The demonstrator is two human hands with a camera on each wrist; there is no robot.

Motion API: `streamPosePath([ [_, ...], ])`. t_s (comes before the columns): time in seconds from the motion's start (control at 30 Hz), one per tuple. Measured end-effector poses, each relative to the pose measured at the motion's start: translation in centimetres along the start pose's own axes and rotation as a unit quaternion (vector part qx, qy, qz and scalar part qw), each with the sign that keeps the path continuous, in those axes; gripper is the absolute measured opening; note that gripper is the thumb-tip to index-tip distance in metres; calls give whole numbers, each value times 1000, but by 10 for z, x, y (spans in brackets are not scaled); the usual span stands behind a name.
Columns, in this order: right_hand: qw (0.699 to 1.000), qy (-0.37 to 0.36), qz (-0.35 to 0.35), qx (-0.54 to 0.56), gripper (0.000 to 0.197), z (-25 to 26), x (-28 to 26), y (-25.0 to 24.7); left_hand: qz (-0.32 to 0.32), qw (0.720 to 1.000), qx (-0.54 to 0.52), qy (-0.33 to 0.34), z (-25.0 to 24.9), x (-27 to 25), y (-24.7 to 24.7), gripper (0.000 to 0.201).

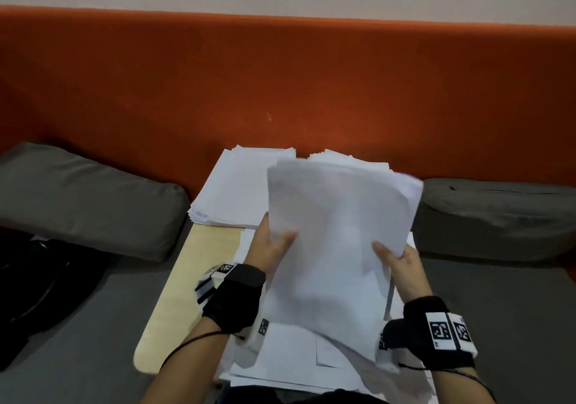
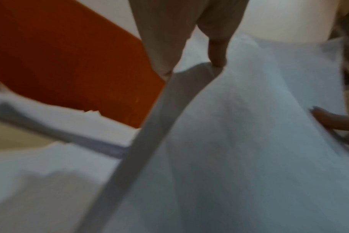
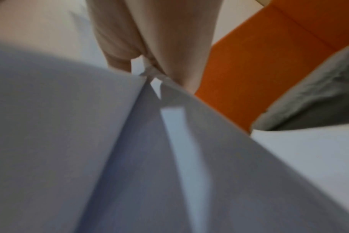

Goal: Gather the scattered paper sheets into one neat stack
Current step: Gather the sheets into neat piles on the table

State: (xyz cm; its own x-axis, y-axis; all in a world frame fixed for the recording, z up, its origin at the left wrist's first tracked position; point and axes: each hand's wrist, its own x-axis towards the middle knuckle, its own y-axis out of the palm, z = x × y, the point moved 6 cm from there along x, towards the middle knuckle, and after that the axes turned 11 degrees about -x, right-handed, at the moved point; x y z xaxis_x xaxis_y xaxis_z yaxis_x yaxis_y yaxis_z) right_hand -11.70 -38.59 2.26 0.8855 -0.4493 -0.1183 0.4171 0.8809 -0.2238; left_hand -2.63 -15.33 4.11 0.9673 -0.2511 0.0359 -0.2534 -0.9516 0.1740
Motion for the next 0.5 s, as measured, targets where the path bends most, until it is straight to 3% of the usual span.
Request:
streamPosePath([
  [0.1, 995, -70, -41, 50, 21, 37, -2, -2, -40, 996, -23, 82, -30, 3, 5, 26],
  [0.2, 991, -104, -59, 54, 10, 53, -3, 0, -62, 989, -12, 133, -47, 1, 9, 27],
  [0.3, 991, -112, -58, 51, 26, 58, -5, 4, -57, 988, 4, 144, -49, -2, 11, 34],
  [0.4, 997, -55, -45, 10, 32, 33, 4, 13, -55, 992, 54, 103, -33, 3, 8, 37],
  [0.5, 998, 13, -56, -40, 41, 1, 10, 17, -12, 986, 165, -24, 13, 12, -2, 45],
])
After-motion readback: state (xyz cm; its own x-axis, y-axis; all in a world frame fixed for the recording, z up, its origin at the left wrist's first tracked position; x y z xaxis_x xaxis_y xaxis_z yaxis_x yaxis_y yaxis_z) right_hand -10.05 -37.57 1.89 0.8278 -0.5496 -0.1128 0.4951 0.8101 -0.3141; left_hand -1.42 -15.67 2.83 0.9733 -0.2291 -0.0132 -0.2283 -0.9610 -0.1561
